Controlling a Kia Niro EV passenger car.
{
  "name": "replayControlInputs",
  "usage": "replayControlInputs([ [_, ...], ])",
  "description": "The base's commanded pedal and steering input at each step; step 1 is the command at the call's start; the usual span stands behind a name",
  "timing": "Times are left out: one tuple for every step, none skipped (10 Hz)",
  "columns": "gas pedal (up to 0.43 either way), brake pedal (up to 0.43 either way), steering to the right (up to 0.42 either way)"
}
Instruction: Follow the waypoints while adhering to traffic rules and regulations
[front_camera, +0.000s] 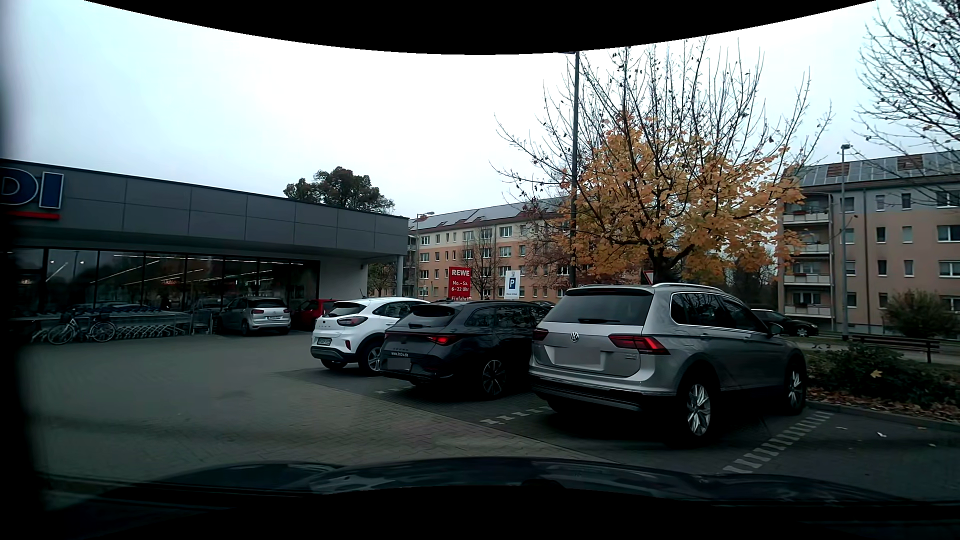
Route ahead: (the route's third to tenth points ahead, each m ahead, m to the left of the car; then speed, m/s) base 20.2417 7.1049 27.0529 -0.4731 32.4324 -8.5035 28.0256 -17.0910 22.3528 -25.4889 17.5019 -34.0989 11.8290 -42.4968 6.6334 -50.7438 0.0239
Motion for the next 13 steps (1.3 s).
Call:
replayControlInputs([
  [0.000,0.000,0.466],
  [0.000,0.000,0.351],
  [0.047,0.000,0.259],
  [0.079,0.000,0.166],
  [0.087,0.000,0.064],
  [0.087,0.000,-0.023],
  [0.087,0.000,-0.098],
  [0.110,0.000,-0.143],
  [0.118,0.000,-0.209],
  [0.130,0.000,-0.280],
  [0.150,0.000,-0.357],
  [0.150,0.000,-0.425],
  [0.157,0.000,-0.499],
])
